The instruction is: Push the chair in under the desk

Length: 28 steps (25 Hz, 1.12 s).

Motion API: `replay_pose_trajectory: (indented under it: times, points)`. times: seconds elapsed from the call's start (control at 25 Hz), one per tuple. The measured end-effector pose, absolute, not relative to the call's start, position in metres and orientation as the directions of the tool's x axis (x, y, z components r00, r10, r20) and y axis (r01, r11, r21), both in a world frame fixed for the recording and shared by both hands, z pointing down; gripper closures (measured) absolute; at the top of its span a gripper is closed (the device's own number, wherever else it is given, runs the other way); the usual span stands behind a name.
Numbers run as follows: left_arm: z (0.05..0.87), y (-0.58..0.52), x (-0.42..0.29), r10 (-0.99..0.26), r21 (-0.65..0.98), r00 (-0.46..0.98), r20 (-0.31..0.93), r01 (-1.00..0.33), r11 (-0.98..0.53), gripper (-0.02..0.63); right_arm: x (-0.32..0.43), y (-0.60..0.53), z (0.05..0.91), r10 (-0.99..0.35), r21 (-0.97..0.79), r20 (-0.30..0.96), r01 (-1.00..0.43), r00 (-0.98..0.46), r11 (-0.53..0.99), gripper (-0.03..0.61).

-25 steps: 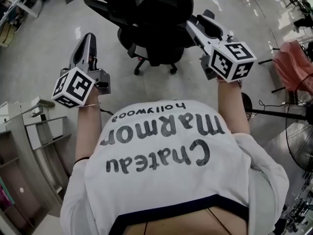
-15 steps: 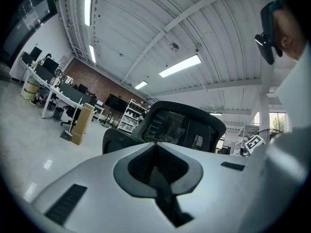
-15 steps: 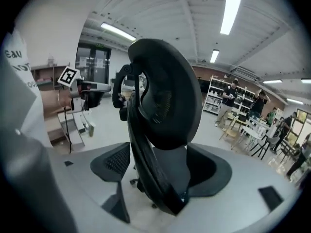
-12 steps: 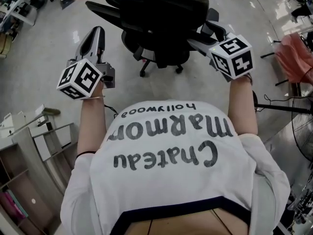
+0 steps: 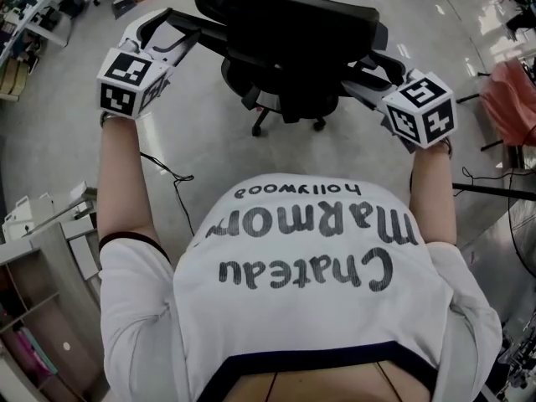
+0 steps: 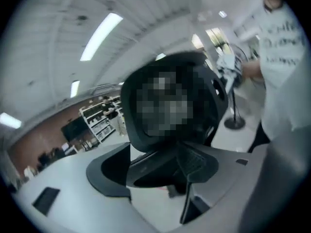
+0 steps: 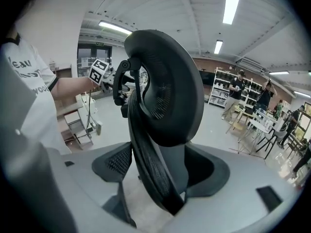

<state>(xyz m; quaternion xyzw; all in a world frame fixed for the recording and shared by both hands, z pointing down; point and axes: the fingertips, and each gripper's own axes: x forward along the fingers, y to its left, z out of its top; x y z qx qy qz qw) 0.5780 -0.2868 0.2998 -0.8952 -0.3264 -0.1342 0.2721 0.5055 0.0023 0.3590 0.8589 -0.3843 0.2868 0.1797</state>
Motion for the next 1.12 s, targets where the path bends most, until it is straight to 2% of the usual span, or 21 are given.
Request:
replay_pose_trajectory:
  times: [0.08,0.16,0.32,0.4,0.64,0.88,1.12]
  points:
    - [0.317,-0.278,0.584,0.474,-0.503,0.667,0.575,0.745,-0.438,0.311,0.505,0.003,0.359,-0.561,0.075,0.637,-0.767,0.528,-0.637,0.233]
    - [0.329,-0.271,0.589,0.443,-0.509,0.607,0.659,0.795,-0.331,0.308,0.505,0.003,0.36,-0.564,0.073,0.638,-0.77,0.525,-0.634,0.233]
    - [0.354,-0.267,0.599,0.289,-0.596,0.611,0.737,0.789,-0.146,0.31,0.503,-0.001,0.36,-0.563,0.095,0.625,-0.768,0.541,-0.633,0.238]
    - [0.355,-0.254,0.605,0.238,-0.638,0.643,0.728,0.762,-0.106,0.343,0.504,0.01,0.357,-0.572,0.097,0.613,-0.77,0.545,-0.63,0.238]
    - [0.345,-0.23,0.603,0.207,-0.648,0.663,0.719,0.748,-0.147,0.347,0.51,0.036,0.347,-0.604,0.098,0.595,-0.794,0.53,-0.601,0.24]
    - [0.361,-0.227,0.573,0.177,-0.652,0.697,0.695,0.714,-0.254,0.347,0.504,0.044,0.364,-0.634,0.103,0.617,-0.846,0.467,-0.523,0.249]
    - [0.363,-0.218,0.546,0.062,-0.62,0.67,0.74,0.714,-0.326,0.347,0.503,0.061,0.367,-0.633,0.181,0.632,-0.879,0.447,-0.44,0.273]
